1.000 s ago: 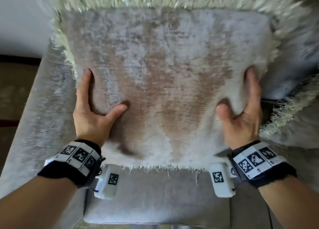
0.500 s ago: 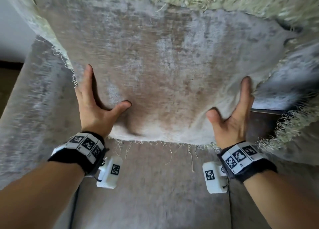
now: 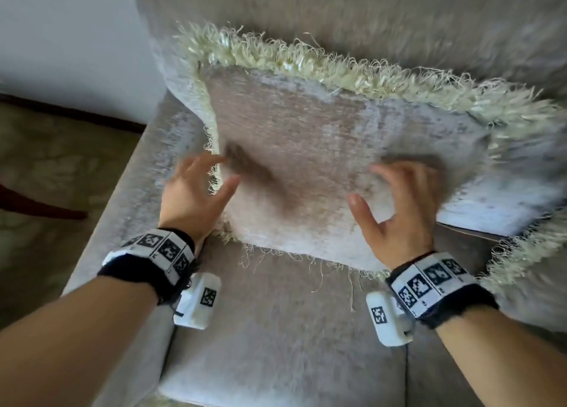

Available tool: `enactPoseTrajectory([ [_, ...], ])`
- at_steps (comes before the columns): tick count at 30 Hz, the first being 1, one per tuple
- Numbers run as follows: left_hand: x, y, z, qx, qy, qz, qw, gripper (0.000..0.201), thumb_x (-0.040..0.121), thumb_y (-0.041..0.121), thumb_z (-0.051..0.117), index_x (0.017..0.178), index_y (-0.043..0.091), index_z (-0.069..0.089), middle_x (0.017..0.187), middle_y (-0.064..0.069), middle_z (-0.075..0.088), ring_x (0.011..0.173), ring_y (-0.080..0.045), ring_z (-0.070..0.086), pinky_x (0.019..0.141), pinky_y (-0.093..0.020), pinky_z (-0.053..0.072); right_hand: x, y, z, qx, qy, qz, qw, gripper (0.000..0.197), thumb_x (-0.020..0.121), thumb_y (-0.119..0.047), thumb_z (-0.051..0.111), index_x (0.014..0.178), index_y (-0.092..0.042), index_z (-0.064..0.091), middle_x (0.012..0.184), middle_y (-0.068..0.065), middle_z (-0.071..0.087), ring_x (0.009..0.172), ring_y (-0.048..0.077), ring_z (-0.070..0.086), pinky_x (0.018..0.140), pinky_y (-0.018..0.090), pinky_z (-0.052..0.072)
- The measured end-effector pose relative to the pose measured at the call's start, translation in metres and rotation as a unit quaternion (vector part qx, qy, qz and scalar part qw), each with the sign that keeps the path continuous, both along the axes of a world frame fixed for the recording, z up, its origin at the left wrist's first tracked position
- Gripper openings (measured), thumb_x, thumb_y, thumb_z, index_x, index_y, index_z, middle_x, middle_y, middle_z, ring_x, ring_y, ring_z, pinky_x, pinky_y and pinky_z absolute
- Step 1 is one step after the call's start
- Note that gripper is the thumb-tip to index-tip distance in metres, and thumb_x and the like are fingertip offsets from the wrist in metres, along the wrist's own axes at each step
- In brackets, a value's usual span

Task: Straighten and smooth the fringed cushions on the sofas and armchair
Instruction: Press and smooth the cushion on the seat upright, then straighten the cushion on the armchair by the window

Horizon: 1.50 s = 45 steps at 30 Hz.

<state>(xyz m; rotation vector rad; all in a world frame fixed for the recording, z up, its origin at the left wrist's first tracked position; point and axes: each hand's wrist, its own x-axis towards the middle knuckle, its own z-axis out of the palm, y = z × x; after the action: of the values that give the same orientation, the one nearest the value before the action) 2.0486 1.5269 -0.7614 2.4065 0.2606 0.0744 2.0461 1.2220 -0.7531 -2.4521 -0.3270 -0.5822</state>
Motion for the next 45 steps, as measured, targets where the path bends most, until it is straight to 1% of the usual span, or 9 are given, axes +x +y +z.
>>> enactPoseTrajectory([
  [4,-0.024,0.038,0.078,0.031,0.124,-0.025,0.991,0.041,0.087,0.048,0.069,0.125,0.032,0.064,0.115,0.011,0.069,0.105,-0.011,0.066,0.099,-0.036,0.051,0.028,0.068,0.085,-0.069,0.066,0.149,0.984,0.048,0.091,-0.055,0.055,0.109,-0.012,0.067,0.097,0.004,0.065,0.09,0.025,0.06,0.082,0.042,0.046],
  [8,-0.077,0.095,0.175,0.08,0.13,0.026,0.988,0.041,0.085,0.055,0.063,0.122,0.037,0.062,0.106,0.013,0.069,0.098,-0.012,0.067,0.094,-0.038,0.054,0.028,0.15,0.18,-0.131,0.057,0.255,0.956,0.051,0.09,-0.057,0.051,0.107,-0.012,0.067,0.093,0.006,0.068,0.082,0.026,0.062,0.075,0.036,0.048],
  [12,-0.157,0.153,0.275,0.156,0.162,0.073,0.972,0.045,0.088,0.06,0.058,0.129,0.041,0.055,0.109,0.016,0.068,0.103,-0.014,0.066,0.093,-0.041,0.054,-0.001,0.237,0.263,-0.218,0.1,0.353,0.905,0.053,0.088,-0.065,0.051,0.115,-0.021,0.063,0.102,0.001,0.066,0.092,0.026,0.062,0.079,0.037,0.05],
  [17,-0.292,0.222,0.39,0.209,0.213,0.135,0.945,0.046,0.09,0.057,0.057,0.133,0.041,0.053,0.103,0.019,0.064,0.105,-0.014,0.063,0.096,-0.041,0.051,-0.075,0.358,0.351,-0.354,0.094,0.486,0.794,0.06,0.083,-0.072,0.051,0.128,-0.032,0.055,0.114,-0.002,0.065,0.102,0.024,0.06,0.086,0.038,0.049],
  [23,-0.475,0.286,0.481,0.252,0.242,0.246,0.904,0.047,0.092,0.057,0.055,0.135,0.04,0.05,0.103,0.018,0.062,0.101,-0.014,0.061,0.093,-0.039,0.051,-0.211,0.492,0.445,-0.361,-0.014,0.58,0.73,0.058,0.083,-0.07,0.053,0.127,-0.032,0.056,0.112,-0.001,0.064,0.099,0.022,0.06,0.087,0.04,0.051],
  [27,-0.593,0.318,0.514,0.27,0.257,0.296,0.879,0.045,0.092,0.054,0.056,0.135,0.041,0.052,0.103,0.015,0.065,0.101,-0.015,0.064,0.088,-0.039,0.053,-0.316,0.569,0.484,-0.356,-0.066,0.612,0.704,0.063,0.075,-0.077,0.05,0.123,-0.036,0.057,0.104,-0.005,0.065,0.094,0.023,0.063,0.081,0.041,0.054],
  [33,-0.748,0.373,0.535,0.288,0.282,0.365,0.839,0.048,0.092,0.058,0.055,0.137,0.042,0.05,0.115,0.011,0.068,0.106,-0.014,0.061,0.095,-0.037,0.05,-0.475,0.667,0.517,-0.353,-0.105,0.677,0.638,0.052,0.083,-0.068,0.056,0.119,-0.031,0.06,0.1,-0.006,0.064,0.096,0.021,0.062,0.086,0.041,0.053],
  [38,-0.829,0.416,0.527,0.254,0.284,0.418,0.825,0.049,0.094,0.056,0.055,0.14,0.04,0.049,0.115,0.012,0.069,0.099,-0.008,0.046,0.093,-0.035,0.048,-0.575,0.739,0.516,-0.36,-0.134,0.717,0.582,0.055,0.085,-0.067,0.056,0.127,-0.031,0.057,0.109,-0.001,0.066,0.098,0.021,0.062,0.086,0.039,0.052],
  [45,-0.893,0.501,0.495,0.226,0.324,0.437,0.808,0.05,0.094,0.056,0.055,0.141,0.04,0.049,0.116,0.011,0.07,0.113,-0.014,0.058,0.092,-0.034,0.05,-0.657,0.858,0.479,-0.389,-0.145,0.747,0.518,0.056,0.082,-0.068,0.058,0.125,-0.032,0.057,0.101,-0.003,0.062,0.095,0.022,0.063,0.087,0.041,0.053],
])
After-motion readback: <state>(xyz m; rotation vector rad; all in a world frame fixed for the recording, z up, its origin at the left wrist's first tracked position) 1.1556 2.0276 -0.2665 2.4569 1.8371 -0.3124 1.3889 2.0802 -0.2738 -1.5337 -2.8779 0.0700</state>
